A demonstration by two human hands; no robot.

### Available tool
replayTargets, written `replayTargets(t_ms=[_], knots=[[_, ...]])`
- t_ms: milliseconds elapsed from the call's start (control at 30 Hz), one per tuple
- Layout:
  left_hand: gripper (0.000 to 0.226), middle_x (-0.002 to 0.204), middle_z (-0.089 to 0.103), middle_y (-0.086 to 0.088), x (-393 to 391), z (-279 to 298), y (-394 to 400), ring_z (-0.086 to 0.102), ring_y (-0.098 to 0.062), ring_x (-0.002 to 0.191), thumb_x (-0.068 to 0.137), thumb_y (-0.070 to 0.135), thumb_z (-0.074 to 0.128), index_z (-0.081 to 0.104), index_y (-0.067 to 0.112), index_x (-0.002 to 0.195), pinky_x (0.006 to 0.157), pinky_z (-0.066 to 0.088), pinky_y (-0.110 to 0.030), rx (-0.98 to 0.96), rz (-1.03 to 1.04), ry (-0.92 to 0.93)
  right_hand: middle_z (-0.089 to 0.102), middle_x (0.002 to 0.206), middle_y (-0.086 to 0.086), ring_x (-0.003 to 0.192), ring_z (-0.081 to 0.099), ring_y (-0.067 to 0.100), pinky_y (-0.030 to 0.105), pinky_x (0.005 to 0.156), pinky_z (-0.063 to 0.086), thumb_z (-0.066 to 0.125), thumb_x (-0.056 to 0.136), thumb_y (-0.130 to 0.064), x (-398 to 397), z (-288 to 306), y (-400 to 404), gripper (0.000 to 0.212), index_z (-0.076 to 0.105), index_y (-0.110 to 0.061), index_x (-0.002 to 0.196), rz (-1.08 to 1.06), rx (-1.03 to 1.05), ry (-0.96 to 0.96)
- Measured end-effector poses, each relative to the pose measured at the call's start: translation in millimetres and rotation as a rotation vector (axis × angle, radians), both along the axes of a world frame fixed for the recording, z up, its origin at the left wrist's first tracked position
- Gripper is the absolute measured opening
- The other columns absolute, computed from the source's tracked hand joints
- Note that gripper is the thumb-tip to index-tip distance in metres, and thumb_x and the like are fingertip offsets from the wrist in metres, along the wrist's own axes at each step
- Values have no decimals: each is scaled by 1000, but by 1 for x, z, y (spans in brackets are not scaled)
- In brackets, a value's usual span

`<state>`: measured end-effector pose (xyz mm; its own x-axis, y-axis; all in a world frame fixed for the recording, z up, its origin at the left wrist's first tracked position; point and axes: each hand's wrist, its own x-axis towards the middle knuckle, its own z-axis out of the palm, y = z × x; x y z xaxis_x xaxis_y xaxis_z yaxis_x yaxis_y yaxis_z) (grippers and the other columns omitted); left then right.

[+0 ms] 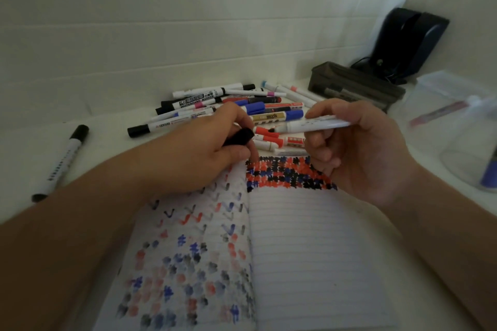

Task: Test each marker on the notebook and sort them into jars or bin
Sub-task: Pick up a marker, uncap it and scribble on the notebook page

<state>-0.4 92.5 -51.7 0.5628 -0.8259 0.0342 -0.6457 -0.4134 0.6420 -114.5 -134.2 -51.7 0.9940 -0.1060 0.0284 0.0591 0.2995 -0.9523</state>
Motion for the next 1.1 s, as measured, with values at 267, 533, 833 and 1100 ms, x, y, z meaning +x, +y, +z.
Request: replayTargets(t_ms=[267,533,833,1100], knots=[[17,108,67,30,-3,0,-2,58,13,99,103,36,53,47,47,114,82,45,-17,34,-28,-101,68,71,8,56,52,15,23,51,37,53,78,-30,2,-6,4,36,77,-10,94,27,-19,26],[31,105,64,25,-4,1,-3,58,3,94,103,39,50,52,55,130,83,51,-27,9,-20,-143,72,78,15,55,56,21,29,53,45,67,91,-16,6,-11,10,1,67,-15,92,-40,-153,24],[13,90,62,26,-6,-9,-10,58,5,78,101,41,52,52,44,113,67,44,-15,-260,27,51,70,93,-15,73,66,15,28,60,55,71,85,-42,-3,-13,15,9,67,-43,93,-249,-1016,-218],[12,96,63,8,-5,-8,-8,61,-12,88,100,32,58,48,37,102,76,54,-38,-339,43,-21,74,98,-4,90,72,27,53,75,61,75,83,-38,4,-20,21,7,71,-36,89,-237,-810,-233]])
